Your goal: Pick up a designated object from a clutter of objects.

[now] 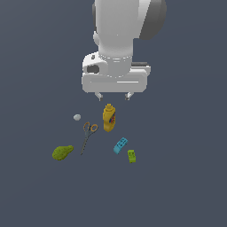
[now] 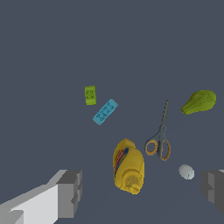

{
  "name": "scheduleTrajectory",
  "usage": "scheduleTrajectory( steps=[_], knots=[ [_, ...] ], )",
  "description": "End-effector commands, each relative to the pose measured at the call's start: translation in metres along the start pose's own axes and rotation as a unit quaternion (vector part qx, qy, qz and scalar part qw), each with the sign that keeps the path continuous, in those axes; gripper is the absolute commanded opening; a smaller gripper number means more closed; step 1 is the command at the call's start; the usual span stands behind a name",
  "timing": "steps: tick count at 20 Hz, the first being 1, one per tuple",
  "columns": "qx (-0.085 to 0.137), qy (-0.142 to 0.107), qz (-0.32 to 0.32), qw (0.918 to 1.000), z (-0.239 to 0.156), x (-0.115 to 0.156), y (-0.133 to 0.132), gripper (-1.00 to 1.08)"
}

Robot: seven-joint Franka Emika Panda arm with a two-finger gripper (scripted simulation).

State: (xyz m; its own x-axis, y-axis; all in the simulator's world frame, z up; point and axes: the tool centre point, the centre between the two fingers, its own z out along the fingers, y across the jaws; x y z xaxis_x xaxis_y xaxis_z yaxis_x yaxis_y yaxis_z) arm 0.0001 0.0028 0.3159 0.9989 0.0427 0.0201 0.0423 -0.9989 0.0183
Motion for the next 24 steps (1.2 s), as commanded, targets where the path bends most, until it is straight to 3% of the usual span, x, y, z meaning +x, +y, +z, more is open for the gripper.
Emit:
scheduleTrajectory(
  steps=[1, 9, 16, 24],
  knots=[
    [0.0, 0.0, 0.0, 1.0, 0.0, 0.0, 0.0, 1.0],
    [0.006, -0.01, 0.017, 0.9998, 0.008, -0.002, 0.026, 1.0],
    [0.006, -0.01, 0.016, 0.9998, 0.011, -0.002, 0.029, 1.0],
    [0.004, -0.01, 0.002, 0.9999, 0.04, -0.007, 0.056, 1.0]
  ],
)
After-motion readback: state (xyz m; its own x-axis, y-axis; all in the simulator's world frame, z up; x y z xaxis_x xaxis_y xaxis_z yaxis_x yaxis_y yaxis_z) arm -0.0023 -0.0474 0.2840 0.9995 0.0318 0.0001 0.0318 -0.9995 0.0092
